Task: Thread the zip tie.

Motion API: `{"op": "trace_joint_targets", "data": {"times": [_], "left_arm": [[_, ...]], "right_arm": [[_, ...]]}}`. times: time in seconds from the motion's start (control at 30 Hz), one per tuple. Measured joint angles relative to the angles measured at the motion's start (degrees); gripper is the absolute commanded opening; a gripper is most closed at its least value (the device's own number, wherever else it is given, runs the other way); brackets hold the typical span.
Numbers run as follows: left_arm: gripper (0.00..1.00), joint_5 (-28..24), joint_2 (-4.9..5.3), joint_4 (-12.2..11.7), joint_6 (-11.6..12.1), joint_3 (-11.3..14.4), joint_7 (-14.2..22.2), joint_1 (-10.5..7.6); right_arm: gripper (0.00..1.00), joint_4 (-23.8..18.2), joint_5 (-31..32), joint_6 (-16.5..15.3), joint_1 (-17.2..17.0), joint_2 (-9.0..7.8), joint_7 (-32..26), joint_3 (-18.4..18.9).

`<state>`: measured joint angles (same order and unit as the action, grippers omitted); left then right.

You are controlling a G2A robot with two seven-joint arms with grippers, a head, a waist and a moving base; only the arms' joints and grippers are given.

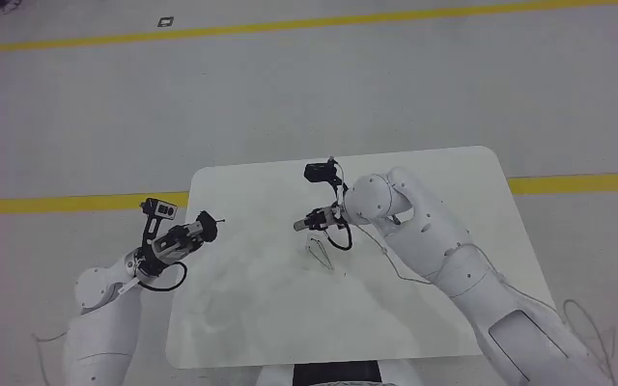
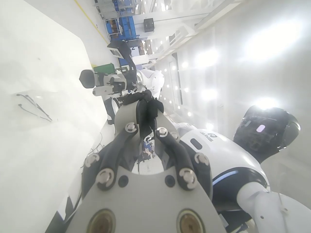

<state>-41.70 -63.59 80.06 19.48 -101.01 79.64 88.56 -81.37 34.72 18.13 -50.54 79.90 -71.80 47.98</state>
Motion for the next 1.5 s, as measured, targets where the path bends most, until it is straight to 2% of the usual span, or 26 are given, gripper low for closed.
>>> {"op": "trace_joint_targets", "data": {"times": [0.2,0.33,0.47,0.57,0.77,1.0,1.17,1.33,1.37,1.4,1.5], "left_arm": [[0.00,0.00,0.00,0.00,0.00,0.00,0.00,0.00],[0.00,0.00,0.00,0.00,0.00,0.00,0.00,0.00],[0.00,0.00,0.00,0.00,0.00,0.00,0.00,0.00],[0.00,0.00,0.00,0.00,0.00,0.00,0.00,0.00],[0.00,0.00,0.00,0.00,0.00,0.00,0.00,0.00],[0.00,0.00,0.00,0.00,0.00,0.00,0.00,0.00],[0.00,0.00,0.00,0.00,0.00,0.00,0.00,0.00],[0.00,0.00,0.00,0.00,0.00,0.00,0.00,0.00],[0.00,0.00,0.00,0.00,0.00,0.00,0.00,0.00],[0.00,0.00,0.00,0.00,0.00,0.00,0.00,0.00],[0.00,0.00,0.00,0.00,0.00,0.00,0.00,0.00]], "right_arm": [[1.00,0.16,0.10,-0.11,-0.17,0.00,0.21,-0.13],[1.00,1.70,1.85,-1.19,-0.40,0.35,1.56,-2.55],[1.00,5.22,4.23,0.10,1.36,1.41,1.84,-6.35],[1.00,8.37,5.06,-0.35,2.96,2.40,0.89,-9.24],[1.00,13.24,3.66,-0.77,5.06,3.99,-1.67,-12.38],[1.00,13.21,3.80,-0.93,4.90,3.98,-1.37,-12.49],[1.00,13.02,5.06,-5.28,4.07,4.13,-0.22,-13.91],[1.00,13.77,5.63,-5.86,4.16,4.51,-0.02,-14.52],[0.96,14.02,5.66,-5.86,4.19,4.63,0.15,-14.63],[0.52,14.23,5.73,-5.81,4.20,4.71,0.30,-14.71],[0.45,14.85,6.13,-5.26,4.24,4.98,0.93,-14.92]]}}
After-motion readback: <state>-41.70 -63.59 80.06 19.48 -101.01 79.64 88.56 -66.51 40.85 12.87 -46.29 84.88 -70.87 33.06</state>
